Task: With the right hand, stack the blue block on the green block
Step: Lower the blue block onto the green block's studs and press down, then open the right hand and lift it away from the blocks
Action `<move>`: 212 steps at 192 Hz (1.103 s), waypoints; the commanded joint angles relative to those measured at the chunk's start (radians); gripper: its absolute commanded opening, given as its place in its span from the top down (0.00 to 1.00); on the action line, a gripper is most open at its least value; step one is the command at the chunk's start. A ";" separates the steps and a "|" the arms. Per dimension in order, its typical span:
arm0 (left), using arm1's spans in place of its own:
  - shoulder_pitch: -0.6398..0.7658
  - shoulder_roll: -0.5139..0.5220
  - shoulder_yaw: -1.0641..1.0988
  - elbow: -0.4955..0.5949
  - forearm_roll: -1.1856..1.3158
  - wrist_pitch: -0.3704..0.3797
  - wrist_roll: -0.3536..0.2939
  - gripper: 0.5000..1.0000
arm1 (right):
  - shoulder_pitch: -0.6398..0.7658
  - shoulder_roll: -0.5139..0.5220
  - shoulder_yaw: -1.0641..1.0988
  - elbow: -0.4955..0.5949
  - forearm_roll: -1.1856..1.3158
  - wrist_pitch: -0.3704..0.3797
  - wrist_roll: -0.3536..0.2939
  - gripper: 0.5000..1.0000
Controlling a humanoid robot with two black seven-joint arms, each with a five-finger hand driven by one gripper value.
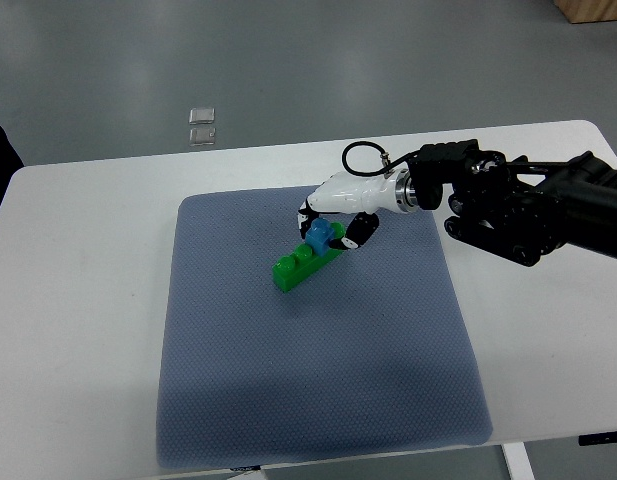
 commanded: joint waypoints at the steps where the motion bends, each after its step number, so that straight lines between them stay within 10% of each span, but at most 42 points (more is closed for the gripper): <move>1: 0.000 0.000 0.001 0.000 0.000 0.000 0.000 0.00 | 0.002 0.000 0.000 0.000 0.002 0.001 0.000 0.49; 91: 0.000 0.000 0.001 0.000 0.000 0.000 0.000 0.00 | 0.014 -0.005 0.014 0.015 0.025 0.033 0.006 0.19; 212: 0.000 0.000 0.001 0.000 0.000 0.000 0.000 0.00 | 0.040 -0.022 0.184 0.047 0.294 0.248 0.000 0.18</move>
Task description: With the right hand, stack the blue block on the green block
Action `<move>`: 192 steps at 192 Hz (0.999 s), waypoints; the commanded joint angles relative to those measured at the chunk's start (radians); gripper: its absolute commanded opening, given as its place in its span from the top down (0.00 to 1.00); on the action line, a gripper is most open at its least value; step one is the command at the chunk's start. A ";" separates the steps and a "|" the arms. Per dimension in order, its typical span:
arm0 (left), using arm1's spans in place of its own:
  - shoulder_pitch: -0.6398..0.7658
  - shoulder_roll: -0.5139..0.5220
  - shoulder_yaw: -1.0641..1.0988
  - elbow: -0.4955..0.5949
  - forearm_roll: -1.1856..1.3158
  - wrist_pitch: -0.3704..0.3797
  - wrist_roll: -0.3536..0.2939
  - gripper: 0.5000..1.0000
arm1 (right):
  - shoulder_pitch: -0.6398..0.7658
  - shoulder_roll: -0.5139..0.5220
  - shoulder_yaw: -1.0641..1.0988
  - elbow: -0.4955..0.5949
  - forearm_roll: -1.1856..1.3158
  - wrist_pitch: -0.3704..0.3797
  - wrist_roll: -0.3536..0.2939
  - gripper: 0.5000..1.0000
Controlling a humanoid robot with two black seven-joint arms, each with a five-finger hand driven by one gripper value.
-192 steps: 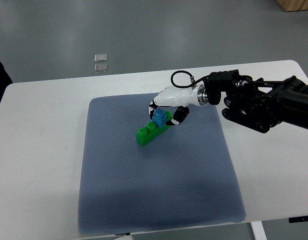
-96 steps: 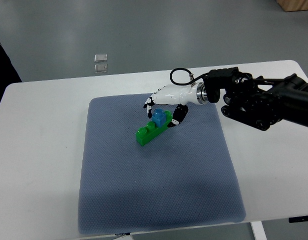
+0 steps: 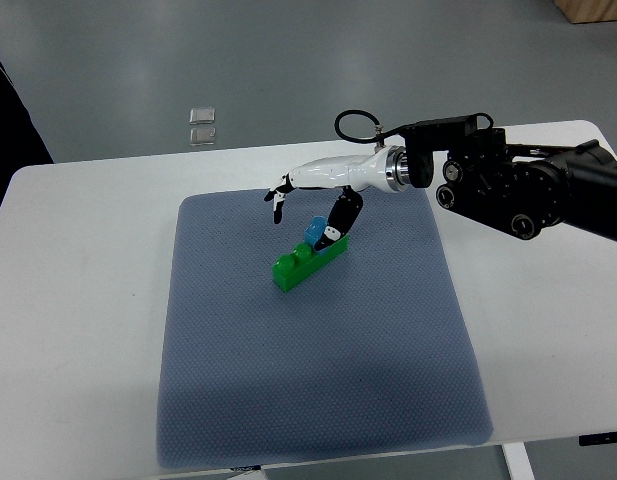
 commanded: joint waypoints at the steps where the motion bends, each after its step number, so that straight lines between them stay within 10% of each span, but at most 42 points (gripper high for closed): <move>1: 0.000 0.000 0.001 0.000 0.000 0.000 0.000 0.00 | 0.001 -0.006 0.041 0.001 0.062 0.036 -0.001 0.18; 192: 0.000 0.000 -0.001 0.000 0.000 0.000 0.000 0.00 | -0.304 -0.082 0.179 -0.125 1.239 -0.057 -0.139 0.17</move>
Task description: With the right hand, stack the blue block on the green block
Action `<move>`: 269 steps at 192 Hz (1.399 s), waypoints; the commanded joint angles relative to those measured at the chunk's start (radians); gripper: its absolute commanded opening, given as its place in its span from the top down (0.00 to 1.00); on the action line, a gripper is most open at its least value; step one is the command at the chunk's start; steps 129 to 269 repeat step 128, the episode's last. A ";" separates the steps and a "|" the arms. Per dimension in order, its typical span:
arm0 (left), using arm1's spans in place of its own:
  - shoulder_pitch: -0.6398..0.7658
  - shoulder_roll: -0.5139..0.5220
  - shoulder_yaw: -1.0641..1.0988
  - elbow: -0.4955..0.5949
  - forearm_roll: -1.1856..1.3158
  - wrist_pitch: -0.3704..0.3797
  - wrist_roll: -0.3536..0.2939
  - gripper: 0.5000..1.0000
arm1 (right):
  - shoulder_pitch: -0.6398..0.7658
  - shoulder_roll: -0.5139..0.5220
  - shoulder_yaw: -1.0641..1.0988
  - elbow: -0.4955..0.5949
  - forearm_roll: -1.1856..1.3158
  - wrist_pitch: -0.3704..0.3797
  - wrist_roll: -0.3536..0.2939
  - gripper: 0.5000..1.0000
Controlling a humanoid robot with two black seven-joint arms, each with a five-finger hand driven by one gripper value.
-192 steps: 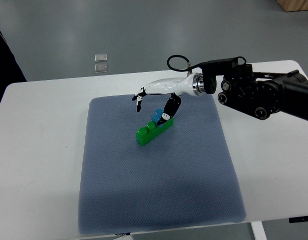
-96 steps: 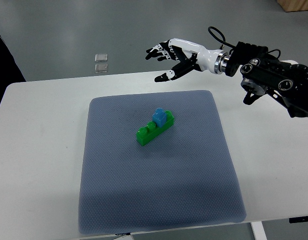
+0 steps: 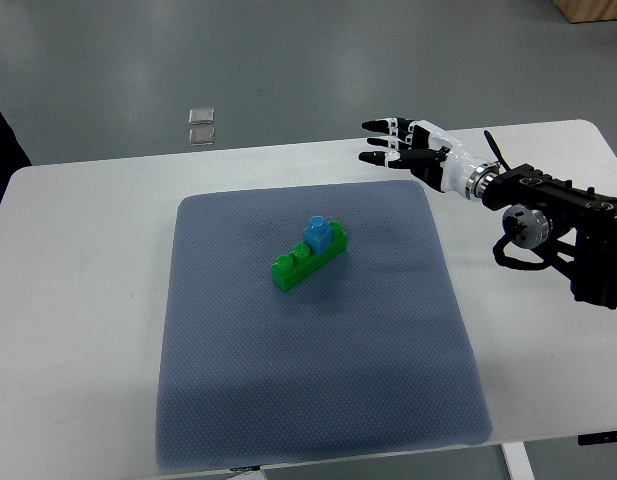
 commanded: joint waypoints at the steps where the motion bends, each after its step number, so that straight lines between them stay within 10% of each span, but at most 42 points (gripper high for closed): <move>1: 0.000 0.000 -0.001 0.000 0.000 0.000 0.000 0.00 | -0.013 -0.002 0.013 0.000 0.020 -0.001 0.001 0.17; 269: 0.000 0.000 0.001 0.000 0.000 0.000 0.000 0.00 | -0.022 -0.005 0.041 0.003 0.018 -0.011 0.011 0.15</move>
